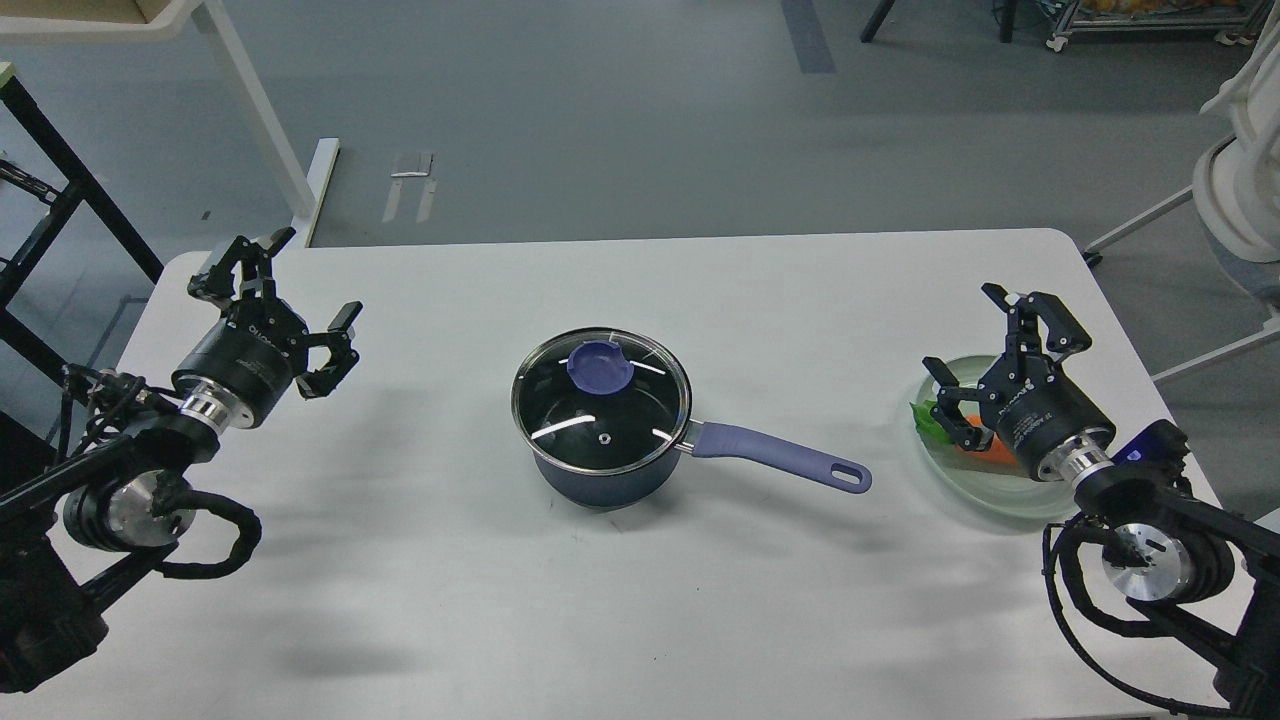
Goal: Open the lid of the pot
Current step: 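Raise the right gripper up and away from the green plate, then lower the right gripper onto the purple pot handle and grasp it, then reach the left gripper over the pot and grasp the purple lid knob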
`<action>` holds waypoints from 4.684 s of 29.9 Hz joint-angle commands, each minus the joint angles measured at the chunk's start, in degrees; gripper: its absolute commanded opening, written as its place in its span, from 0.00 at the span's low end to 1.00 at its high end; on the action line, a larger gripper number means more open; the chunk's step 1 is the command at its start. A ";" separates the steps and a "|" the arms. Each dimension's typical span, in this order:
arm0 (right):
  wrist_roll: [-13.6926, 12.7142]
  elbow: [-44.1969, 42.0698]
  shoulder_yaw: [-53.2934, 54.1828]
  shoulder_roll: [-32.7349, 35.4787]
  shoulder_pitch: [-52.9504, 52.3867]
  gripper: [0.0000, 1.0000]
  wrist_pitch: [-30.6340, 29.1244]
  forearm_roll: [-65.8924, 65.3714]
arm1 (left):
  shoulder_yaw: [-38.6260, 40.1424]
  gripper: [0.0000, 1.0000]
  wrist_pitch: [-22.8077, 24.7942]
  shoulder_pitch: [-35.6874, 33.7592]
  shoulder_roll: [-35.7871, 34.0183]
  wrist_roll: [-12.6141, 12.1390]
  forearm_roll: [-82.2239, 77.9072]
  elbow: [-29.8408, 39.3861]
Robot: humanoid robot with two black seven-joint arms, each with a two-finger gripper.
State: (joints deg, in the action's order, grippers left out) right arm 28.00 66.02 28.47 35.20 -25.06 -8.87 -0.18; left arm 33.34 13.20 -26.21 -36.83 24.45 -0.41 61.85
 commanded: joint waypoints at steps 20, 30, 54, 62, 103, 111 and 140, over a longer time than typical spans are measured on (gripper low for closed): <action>0.00 5.07 -0.17 14.01 -9.81 0.99 1.05 -15.77 | -1.18 0.99 -0.02 -3.94 -3.42 0.07 -0.47 -2.79; 0.00 18.00 -26.49 23.25 -37.65 0.99 2.19 -53.65 | -1.09 0.99 0.07 -3.94 -3.25 0.68 -0.47 -1.82; 0.00 8.77 -70.83 -6.98 -63.45 0.94 12.39 -83.23 | -1.09 0.99 -0.46 -3.85 -4.30 1.21 -0.21 0.73; 0.00 8.86 -71.27 -8.30 -61.68 0.75 12.39 -83.40 | -1.09 0.99 -0.54 -3.85 -4.30 1.21 -0.21 0.81; 0.00 6.49 -73.29 -8.57 -61.95 0.28 13.01 -83.32 | -15.06 0.99 -3.08 -28.98 -2.99 3.55 -79.87 5.20; 0.00 6.58 -73.29 -8.65 -61.95 0.28 13.01 -83.32 | -21.90 0.99 -13.10 -31.27 2.46 3.55 -106.35 7.76; 0.00 6.66 -73.21 -8.83 -61.86 0.31 13.01 -83.05 | -28.25 0.96 -18.39 -27.85 11.61 3.55 -113.50 -4.28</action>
State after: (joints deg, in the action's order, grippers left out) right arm 28.01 72.68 -44.73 26.45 -87.00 4.13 -83.29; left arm 5.13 -5.19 -54.50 -24.96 27.99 -114.01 57.62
